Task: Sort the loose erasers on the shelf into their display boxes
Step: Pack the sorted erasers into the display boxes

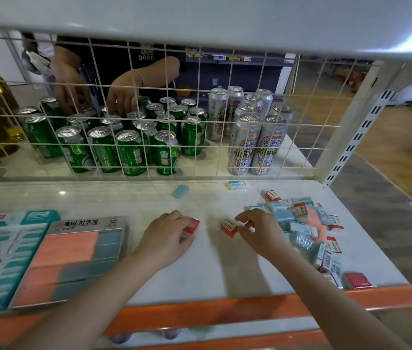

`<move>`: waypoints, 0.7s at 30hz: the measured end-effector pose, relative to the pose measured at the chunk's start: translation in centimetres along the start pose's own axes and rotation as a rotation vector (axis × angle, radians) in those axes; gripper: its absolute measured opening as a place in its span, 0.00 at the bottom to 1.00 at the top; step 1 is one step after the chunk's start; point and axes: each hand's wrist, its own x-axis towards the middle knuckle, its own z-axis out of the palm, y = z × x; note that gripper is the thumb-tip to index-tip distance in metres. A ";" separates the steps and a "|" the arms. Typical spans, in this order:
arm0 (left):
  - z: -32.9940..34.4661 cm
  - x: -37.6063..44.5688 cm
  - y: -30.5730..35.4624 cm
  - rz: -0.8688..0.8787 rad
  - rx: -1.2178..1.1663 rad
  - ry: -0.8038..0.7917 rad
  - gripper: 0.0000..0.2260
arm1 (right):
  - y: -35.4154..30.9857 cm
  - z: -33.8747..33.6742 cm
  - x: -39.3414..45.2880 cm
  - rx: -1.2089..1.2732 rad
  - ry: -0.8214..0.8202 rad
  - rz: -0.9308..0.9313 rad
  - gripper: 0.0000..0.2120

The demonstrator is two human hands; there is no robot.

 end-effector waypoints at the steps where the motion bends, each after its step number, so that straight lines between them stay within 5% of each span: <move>1: 0.0 0.1 0.2 -0.043 -0.012 0.004 0.14 | 0.1 0.0 0.0 -0.003 0.000 0.015 0.14; 10: 0.7 0.8 1.4 -0.311 -0.094 0.009 0.17 | -1.2 0.3 0.0 -0.074 -0.066 0.131 0.18; 21: 0.1 -0.3 0.6 -0.092 0.136 0.029 0.15 | -2.3 1.4 -0.3 -0.072 -0.058 0.164 0.17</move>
